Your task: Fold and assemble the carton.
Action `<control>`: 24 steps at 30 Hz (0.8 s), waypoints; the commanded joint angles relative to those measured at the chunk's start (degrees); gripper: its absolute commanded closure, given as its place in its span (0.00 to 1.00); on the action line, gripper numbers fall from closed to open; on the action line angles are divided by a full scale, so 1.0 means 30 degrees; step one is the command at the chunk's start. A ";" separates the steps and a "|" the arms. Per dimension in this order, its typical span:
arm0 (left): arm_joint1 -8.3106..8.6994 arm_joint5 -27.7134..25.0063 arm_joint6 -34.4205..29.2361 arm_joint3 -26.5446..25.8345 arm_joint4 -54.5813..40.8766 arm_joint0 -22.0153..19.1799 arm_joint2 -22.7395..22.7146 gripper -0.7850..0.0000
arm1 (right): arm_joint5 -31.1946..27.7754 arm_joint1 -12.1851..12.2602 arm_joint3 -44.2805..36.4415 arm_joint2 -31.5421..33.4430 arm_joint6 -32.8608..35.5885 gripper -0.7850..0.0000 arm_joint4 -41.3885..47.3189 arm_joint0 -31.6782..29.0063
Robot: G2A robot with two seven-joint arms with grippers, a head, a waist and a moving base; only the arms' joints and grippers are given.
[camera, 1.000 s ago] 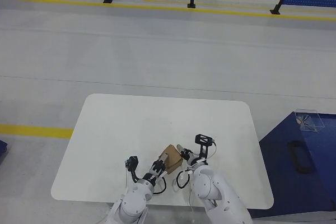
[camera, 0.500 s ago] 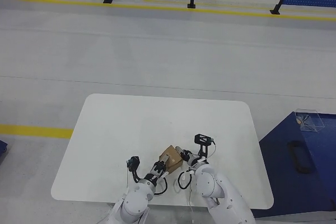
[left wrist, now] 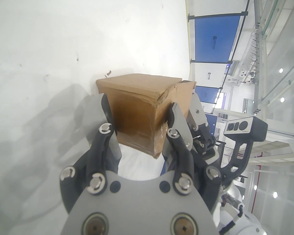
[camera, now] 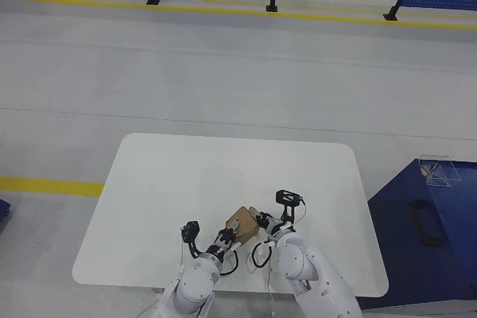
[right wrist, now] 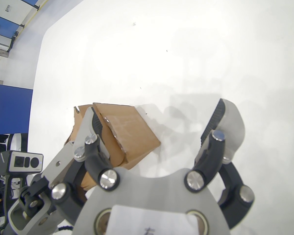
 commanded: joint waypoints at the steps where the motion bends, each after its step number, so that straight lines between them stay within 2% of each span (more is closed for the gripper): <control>1: 0.0001 -0.0043 0.0049 0.0036 -0.0023 -0.0012 0.0038 0.51 | 0.0049 -0.0016 -0.0100 0.0184 -0.0187 0.00 0.0359 -0.0018; 4: 0.0007 -0.0034 0.0122 0.0060 -0.0028 -0.0028 0.0067 0.51 | -0.0230 -0.0028 -0.0477 0.0445 -0.0568 0.00 0.1004 -0.0236; 6: 0.0013 -0.0013 0.0120 0.0076 -0.0010 -0.0047 0.0094 0.50 | -0.1132 0.0008 -0.0889 0.0447 -0.0624 0.00 0.1225 -0.0575; 9: 0.0023 -0.0003 0.0130 0.0081 -0.0032 -0.0063 0.0112 0.50 | -0.1962 0.0138 -0.1135 0.0297 0.0033 0.00 0.0420 -0.0924; 11: 0.0033 -0.0043 0.0136 0.0071 -0.0024 -0.0063 0.0118 0.49 | -0.1763 0.0166 -0.1034 0.0042 0.0368 0.00 -0.0370 -0.0880; 15: 0.0057 -0.0120 0.0132 0.0005 -0.0107 -0.0028 0.0080 0.50 | 0.0186 -0.0013 -0.0336 -0.0257 -0.0007 0.00 -0.0647 -0.0284; 19: 0.0102 -0.0349 0.0197 -0.0245 -0.0037 0.0119 0.0041 0.50 | 0.0366 -0.0120 0.0062 -0.0349 0.0044 0.00 -0.0111 0.0090; 22: 0.0160 -0.0712 0.0410 -0.0686 0.0206 0.0440 0.0010 0.32 | 0.0313 -0.0133 0.0186 -0.0422 0.0412 0.00 -0.0068 0.0174; 24: 0.0203 -0.0784 0.0452 -0.0962 0.0336 0.0633 -0.0043 0.30 | 0.0593 -0.0140 0.0352 -0.0396 0.0730 0.00 -0.0124 0.0361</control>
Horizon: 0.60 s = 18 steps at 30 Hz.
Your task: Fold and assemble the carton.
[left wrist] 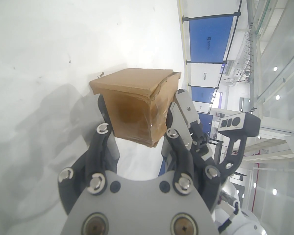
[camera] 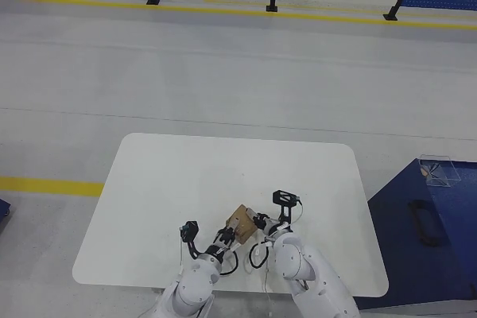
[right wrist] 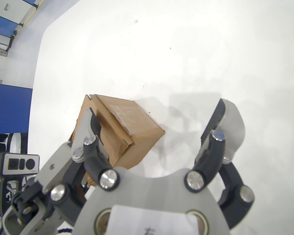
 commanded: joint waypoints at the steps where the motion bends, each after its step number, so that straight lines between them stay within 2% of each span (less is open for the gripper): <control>1: 0.0046 -0.0060 0.0050 -0.0323 0.0132 0.0175 -0.0071 0.29 | 0.0354 -0.0019 0.0224 -0.0017 0.0184 0.00 -0.0129 0.0215; 3: 0.0108 -0.0374 0.0111 -0.0641 0.0426 0.0365 -0.0137 0.24 | 0.0470 -0.0059 0.0386 -0.0105 0.0209 0.00 -0.0097 0.0371; 4: 0.0141 -0.0615 0.0324 -0.0845 0.0633 0.0493 -0.0194 0.15 | 0.0470 -0.0073 0.0422 -0.0121 0.0179 0.00 -0.0064 0.0412; 5: 0.0172 -0.0911 0.0473 -0.1047 0.0790 0.0663 -0.0226 0.00 | 0.0446 -0.0081 0.0415 -0.0120 0.0121 0.00 -0.0037 0.0426; 9: 0.0325 -0.2200 0.1348 -0.1780 0.1962 0.1286 -0.0391 0.00 | 0.0222 -0.0082 0.0182 0.0042 -0.0154 0.00 0.0149 0.0350; 15: 0.0325 -0.2200 0.1348 -0.1780 0.1962 0.1286 -0.0391 0.00 | 0.0051 -0.0022 -0.0716 0.0849 -0.1053 0.00 0.0873 -0.0282; 16: 0.0368 -0.2213 0.1896 -0.1800 0.2917 0.1207 -0.0427 0.00 | 0.0204 -0.0018 -0.0688 0.0905 -0.1090 0.00 0.0815 -0.0287; 18: 0.0467 -0.2295 0.4097 -0.1406 0.7204 0.1129 0.0264 0.00 | 0.0312 -0.0035 -0.0643 0.1042 -0.1080 0.00 0.1122 -0.0235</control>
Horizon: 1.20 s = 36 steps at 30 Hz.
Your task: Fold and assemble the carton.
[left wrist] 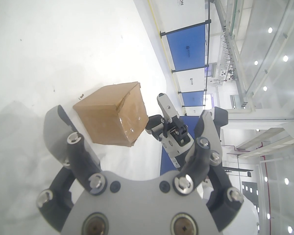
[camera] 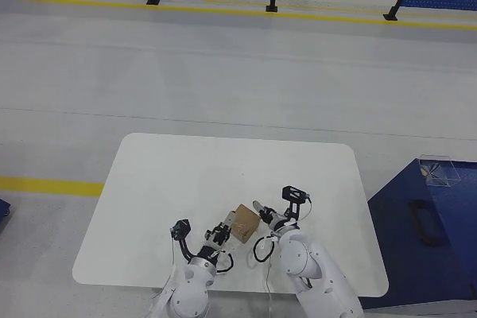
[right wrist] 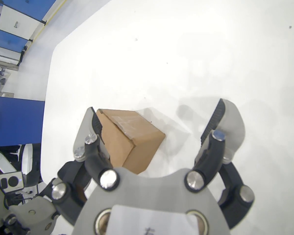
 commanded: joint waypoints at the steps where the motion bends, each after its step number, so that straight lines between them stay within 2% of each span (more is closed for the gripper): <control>1: 0.0105 -0.0547 0.2384 0.0604 0.6215 -0.0179 0.0929 0.00 | 0.0099 -0.0020 0.0080 0.0181 0.0015 0.00 0.0432 0.0050; 3: 0.0264 -0.1427 0.3506 0.1294 0.9544 -0.0516 0.1336 0.00 | 0.0134 -0.0029 0.0110 0.0353 -0.0163 0.00 0.0711 0.0035; 7: 0.0735 -0.3660 0.4192 0.2749 1.5636 -0.1265 0.1738 0.00 | 0.0113 -0.0011 0.0210 0.0812 -0.0398 0.00 0.1220 -0.0025; 9: 0.0873 -0.4114 0.4653 0.2911 1.6919 -0.1292 0.1709 0.00 | 0.0247 0.0007 0.0257 0.1075 -0.0593 0.00 0.1325 -0.0051; 12: 0.1066 -0.3645 0.4265 0.3204 1.9858 -0.1502 0.1876 0.00 | 0.0928 0.0036 0.0301 0.1421 -0.1193 0.00 0.0967 -0.0071; 18: 0.1085 -0.2336 0.2512 0.4165 2.2882 -0.2331 0.2529 0.00 | 0.1341 0.0046 0.0197 0.1848 -0.0904 0.00 0.1532 -0.0100; 19: 0.1053 -0.2130 0.2364 0.4364 2.3026 -0.2463 0.2642 0.11 | 0.1341 0.0046 0.0197 0.1848 -0.0904 0.00 0.1532 -0.0100; 20: 0.1004 -0.2087 0.2174 0.4526 2.2842 -0.2576 0.2739 0.33 | 0.1341 0.0046 0.0197 0.1848 -0.0904 0.00 0.1532 -0.0100; 21: 0.0960 -0.2082 0.1996 0.4634 2.2613 -0.2706 0.2796 0.43 | 0.1341 0.0046 0.0197 0.1848 -0.0904 0.00 0.1532 -0.0100; 22: 0.0937 -0.1978 0.1926 0.4807 2.2600 -0.2909 0.2788 0.59 | 0.1341 0.0046 0.0197 0.1848 -0.0904 0.00 0.1532 -0.0100; 24: 0.0876 -0.1892 0.2030 0.5104 2.2357 -0.3091 0.2865 0.79 | 0.1341 0.0046 0.0197 0.1848 -0.0904 0.00 0.1532 -0.0100; 26: 0.0842 -0.1765 0.2121 0.5286 2.2311 -0.3206 0.2920 0.83 | 0.1341 0.0046 0.0197 0.1848 -0.0904 0.00 0.1532 -0.0100; 28: 0.0813 -0.1613 0.2207 0.5391 2.2194 -0.3242 0.2942 1.00 | 0.1341 0.0046 0.0197 0.1848 -0.0904 0.00 0.1532 -0.0100; 30: 0.0717 -0.0635 0.1615 0.5359 2.1662 -0.3139 0.2878 1.00 | 0.1341 0.0046 0.0197 0.1848 -0.0904 0.00 0.1532 -0.0100; 36: 0.0641 -0.0538 0.2153 0.4668 2.1017 -0.2823 0.2973 1.00 | 0.1341 0.0046 0.0197 0.1848 -0.0904 0.00 0.1532 -0.0100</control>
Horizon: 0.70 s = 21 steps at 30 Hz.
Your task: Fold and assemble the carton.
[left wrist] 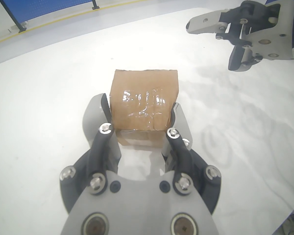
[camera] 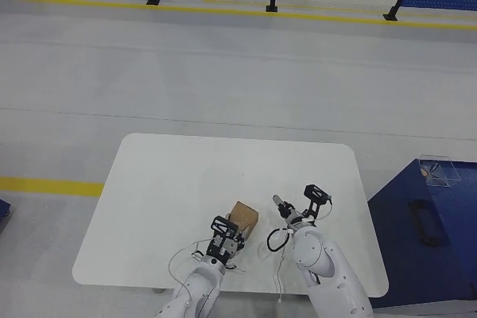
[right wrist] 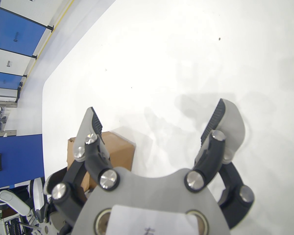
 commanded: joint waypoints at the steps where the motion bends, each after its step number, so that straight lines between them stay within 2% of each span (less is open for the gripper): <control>1: -0.0018 -0.0361 0.0598 -0.0506 -0.0924 0.0334 -0.0110 1.00 | 0.0000 0.0000 0.0000 0.0000 0.0000 0.00 0.0000 0.0000; 4: -0.0122 -0.1848 0.0968 -0.1827 -0.4874 0.1156 -0.0548 1.00 | 0.0000 0.0000 0.0000 0.0000 0.0000 0.00 0.0000 0.0000; 7: -0.0361 -0.2319 -0.1066 -0.3469 -1.1713 0.2096 -0.1317 1.00 | 0.0000 0.0000 0.0000 0.0000 0.0000 0.00 0.0000 0.0000; 12: -0.0553 0.0748 -0.7022 -0.4878 -2.1153 0.2344 -0.3031 1.00 | -0.0483 0.0046 -0.0266 0.0237 -0.0318 0.00 0.0067 -0.0306; 15: -0.0474 0.2295 -0.7820 -0.4525 -2.2339 0.2047 -0.3948 1.00 | -0.0830 0.0082 -0.0443 0.0123 -0.0213 0.00 -0.0283 -0.0429; 16: -0.0477 0.2921 -0.7950 -0.4345 -2.2597 0.1937 -0.4056 0.59 | -0.0925 0.0090 -0.0460 0.0082 -0.0140 0.00 -0.0362 -0.0429; 17: -0.0503 0.3136 -0.8358 -0.4225 -2.3457 0.1883 -0.4155 0.00 | -0.0925 0.0090 -0.0460 0.0082 -0.0140 0.00 -0.0362 -0.0429; 19: -0.0479 0.3510 -0.8555 -0.4037 -2.4131 0.1760 -0.4496 0.00 | -0.0925 0.0090 -0.0460 0.0082 -0.0140 0.00 -0.0362 -0.0429; 21: -0.0398 0.3001 -0.8625 -0.4373 -2.4174 0.1957 -0.4706 0.00 | -0.0925 0.0090 -0.0460 0.0082 -0.0140 0.00 -0.0362 -0.0429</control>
